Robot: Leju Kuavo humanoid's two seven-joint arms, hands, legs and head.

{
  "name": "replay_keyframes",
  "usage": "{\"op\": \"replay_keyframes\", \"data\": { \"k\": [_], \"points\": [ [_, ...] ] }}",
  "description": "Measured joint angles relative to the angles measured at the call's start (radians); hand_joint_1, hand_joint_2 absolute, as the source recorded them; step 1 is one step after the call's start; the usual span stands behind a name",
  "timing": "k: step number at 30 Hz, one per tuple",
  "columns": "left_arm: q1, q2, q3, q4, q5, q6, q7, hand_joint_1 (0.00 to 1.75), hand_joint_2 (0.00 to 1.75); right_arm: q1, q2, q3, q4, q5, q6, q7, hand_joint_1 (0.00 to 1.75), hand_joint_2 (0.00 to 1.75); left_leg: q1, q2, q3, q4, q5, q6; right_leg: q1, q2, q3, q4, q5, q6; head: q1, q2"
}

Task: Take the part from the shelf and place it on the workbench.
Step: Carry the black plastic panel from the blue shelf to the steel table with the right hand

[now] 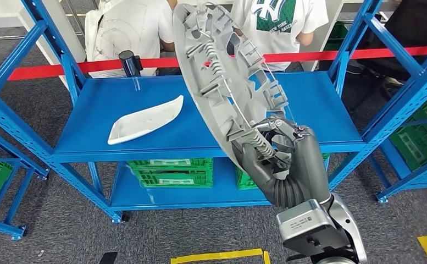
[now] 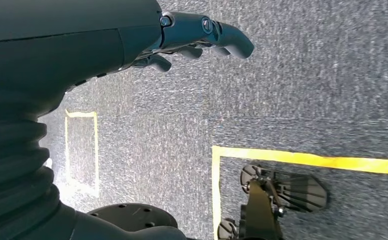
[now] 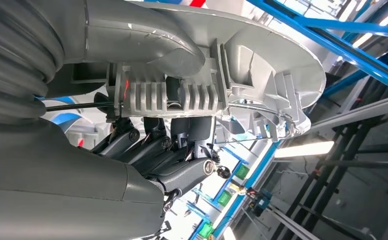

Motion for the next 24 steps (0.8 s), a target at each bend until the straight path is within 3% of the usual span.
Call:
{"op": "replay_keyframes", "data": {
  "k": [2,3,6,7,9,11,12,13,14,16,17,19,21,22,23,24],
  "points": [
    [0.001,0.0,0.002,0.0,0.0,0.002,0.001,0.0,1.75,-0.002,0.0,0.001,0.0,0.004,0.002,0.0,1.75,1.75,-0.001,-0.001,-0.02,0.014,0.009,-0.01,0.003,0.0,0.081,-0.12,0.012,-0.007,0.0,0.0],
    [0.001,0.0,0.003,0.0,0.0,0.004,0.001,0.0,1.75,-0.003,0.001,0.001,0.0,0.007,0.002,0.001,1.75,1.75,-0.001,-0.002,-0.025,0.019,0.014,-0.017,0.006,0.0,0.102,-0.154,0.009,-0.013,0.0,0.0],
    [0.003,0.0,0.008,0.0,0.001,0.006,0.001,0.0,1.75,-0.004,0.004,0.002,0.0,0.012,0.004,0.002,1.75,1.75,0.001,-0.004,-0.03,0.017,0.031,-0.037,0.009,0.0,0.093,-0.167,0.022,-0.036,0.001,0.0],
    [0.004,0.0,0.009,0.0,0.001,0.007,0.002,0.0,1.75,-0.004,0.005,0.002,0.0,0.013,0.004,0.002,1.75,1.75,0.002,-0.005,-0.035,0.022,0.02,-0.044,0.008,-0.001,0.085,-0.169,0.034,-0.044,0.0,0.0],
    [0.004,0.0,0.009,0.001,-0.001,0.007,0.004,0.0,1.75,-0.004,0.008,0.002,0.0,0.014,0.003,0.002,1.75,1.75,0.006,-0.006,-0.056,0.083,-0.055,-0.055,0.004,-0.004,0.061,-0.173,0.058,-0.058,-0.005,0.0],
    [0.003,-0.001,0.009,0.001,-0.005,0.006,0.005,0.0,1.75,-0.003,0.009,0.002,0.0,0.015,0.002,0.002,1.75,1.75,0.008,-0.006,-0.083,0.199,-0.148,-0.063,0.004,-0.004,0.03,-0.173,0.082,-0.061,-0.01,0.0],
    [0.002,-0.001,0.009,0.001,-0.006,0.006,0.006,0.0,1.75,-0.001,0.009,0.002,0.0,0.016,0.001,0.002,1.75,1.75,0.009,-0.006,-0.087,0.248,-0.167,-0.065,0.004,-0.004,0.014,-0.172,0.094,-0.06,-0.01,0.0],
    [0.002,-0.001,0.009,0.001,-0.008,0.006,0.006,0.0,1.75,0.001,0.009,0.002,0.0,0.016,0.0,0.002,1.75,1.75,0.009,-0.006,-0.078,0.274,-0.162,-0.066,0.004,-0.004,-0.003,-0.171,0.106,-0.058,-0.011,0.0],
    [0.001,0.0,0.009,0.001,-0.01,0.006,0.006,0.0,1.75,0.004,0.009,0.002,0.0,0.016,-0.001,0.002,1.75,1.75,0.009,-0.006,-0.054,0.268,-0.137,-0.066,0.003,-0.004,-0.018,-0.171,0.118,-0.055,-0.011,0.0],
    [-0.002,0.001,0.009,0.0,-0.013,0.004,0.006,0.0,1.75,0.01,0.009,0.002,-0.002,0.016,-0.003,0.003,1.75,1.75,0.01,-0.007,0.038,0.168,-0.095,-0.062,0.003,-0.004,-0.044,-0.17,0.141,-0.048,-0.011,0.0],
    [-0.004,0.002,0.009,-0.001,-0.014,0.004,0.006,0.0,1.75,0.012,0.009,0.002,-0.004,0.016,-0.004,0.003,1.75,1.75,0.008,-0.009,0.094,0.092,-0.098,-0.058,0.004,-0.004,-0.052,-0.169,0.15,-0.043,-0.011,0.0],
    [-0.009,0.002,0.009,-0.002,-0.017,0.003,0.006,0.0,1.75,0.015,0.009,0.002,-0.008,0.016,-0.006,0.003,1.75,1.75,0.002,-0.013,0.157,-0.008,-0.125,-0.045,0.004,-0.005,-0.056,-0.172,0.169,-0.031,-0.011,0.0],
    [-0.011,0.002,0.009,-0.002,-0.018,0.002,0.006,0.0,1.75,0.018,0.008,0.002,-0.01,0.017,-0.007,0.003,1.75,1.75,-0.003,-0.012,0.155,-0.025,-0.119,-0.027,0.002,-0.005,-0.056,-0.18,0.188,-0.017,-0.011,0.0],
    [-0.012,0.002,0.009,-0.001,-0.018,0.002,0.006,0.0,1.75,0.019,0.008,0.002,-0.011,0.017,-0.008,0.003,1.75,1.75,-0.002,-0.009,0.148,-0.027,-0.109,-0.017,0.001,-0.003,-0.061,-0.178,0.184,-0.011,-0.011,0.0],
    [-0.012,0.002,0.009,-0.001,-0.018,0.002,0.007,0.0,1.75,0.02,0.007,0.002,-0.011,0.017,-0.008,0.003,1.75,1.75,-0.001,-0.005,0.138,-0.029,-0.097,-0.007,0.001,-0.001,-0.07,-0.163,0.161,-0.006,-0.01,0.0],
    [-0.012,0.002,0.009,-0.001,-0.018,0.002,0.007,0.0,1.75,0.021,0.006,0.002,-0.011,0.017,-0.008,0.002,1.75,1.75,0.001,-0.002,0.125,-0.031,-0.083,0.002,0.001,0.0,-0.082,-0.128,0.118,-0.001,-0.009,0.0]
  ]
}}
